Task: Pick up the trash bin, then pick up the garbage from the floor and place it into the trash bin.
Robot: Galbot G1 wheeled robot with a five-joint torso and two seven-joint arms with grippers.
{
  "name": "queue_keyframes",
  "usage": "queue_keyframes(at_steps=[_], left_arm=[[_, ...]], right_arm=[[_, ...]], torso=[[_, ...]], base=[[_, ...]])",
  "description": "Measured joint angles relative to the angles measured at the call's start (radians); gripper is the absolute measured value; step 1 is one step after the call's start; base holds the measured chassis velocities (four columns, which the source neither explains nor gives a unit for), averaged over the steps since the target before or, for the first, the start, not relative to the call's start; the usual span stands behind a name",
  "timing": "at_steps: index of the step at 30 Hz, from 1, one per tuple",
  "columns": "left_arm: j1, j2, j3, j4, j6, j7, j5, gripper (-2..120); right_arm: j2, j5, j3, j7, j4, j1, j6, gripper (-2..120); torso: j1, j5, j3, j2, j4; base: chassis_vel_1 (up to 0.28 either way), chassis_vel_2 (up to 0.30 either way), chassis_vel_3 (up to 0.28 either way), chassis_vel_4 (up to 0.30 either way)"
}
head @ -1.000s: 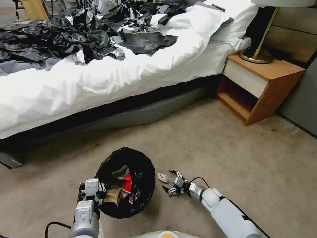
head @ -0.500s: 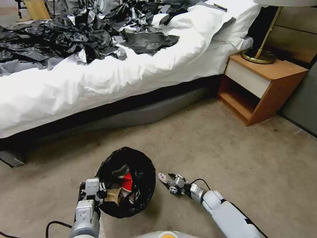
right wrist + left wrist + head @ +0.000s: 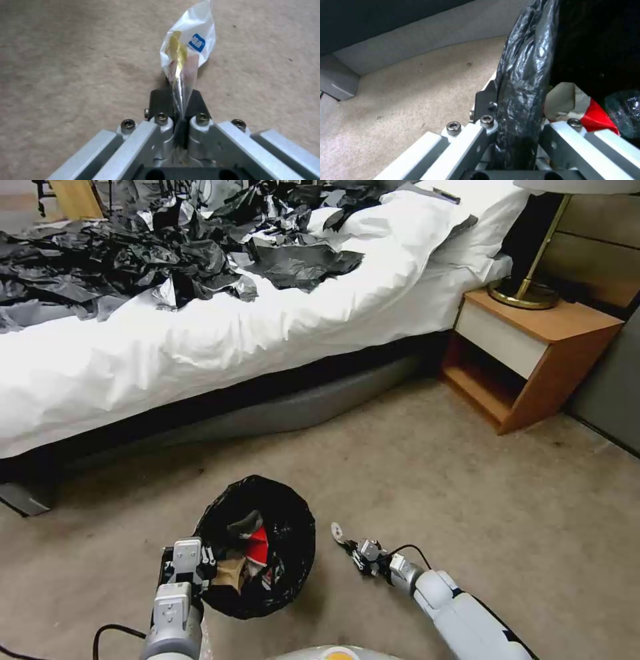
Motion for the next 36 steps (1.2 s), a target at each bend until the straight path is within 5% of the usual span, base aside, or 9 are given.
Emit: queue_keyframes(at_steps=[10,16,28,32,36], left_arm=[[-0.003,0.001,0.001,0.0,0.001,0.001,0.0,1],[-0.008,0.003,-0.003,0.0,0.004,0.002,-0.004,1],[-0.019,0.007,0.004,0.01,0.012,0.003,-0.003,1],[-0.028,0.013,0.004,0.014,0.016,0.004,-0.004,1],[-0.028,0.012,0.007,0.014,0.017,0.004,-0.004,1]], right_arm=[[-0.007,0.019,0.009,0.012,0.025,-0.015,-0.002,0],[-0.026,0.109,0.033,0.046,0.157,-0.056,0.003,0],[-0.091,0.259,0.148,0.115,0.839,-0.227,0.0,0],[-0.113,0.29,0.097,0.124,1.127,-0.265,-0.049,0],[-0.137,0.285,0.012,0.126,1.221,-0.276,-0.08,0]], torso=[[0.0,0.0003,0.0,0.0,0.0],[0.0,0.0005,0.0,0.0,0.0002],[0.0,0.0004,0.0,0.0,0.0003],[0.0,0.0006,0.0,0.0,0.0004],[0.0,0.0004,0.0,0.0,0.0004]], base=[[0.0,0.0,0.0,0.0],[0.0,0.0,0.0,0.0],[0.0,0.0,0.0,0.0],[0.0,0.0,0.0,0.0],[0.0,0.0,0.0,0.0]])
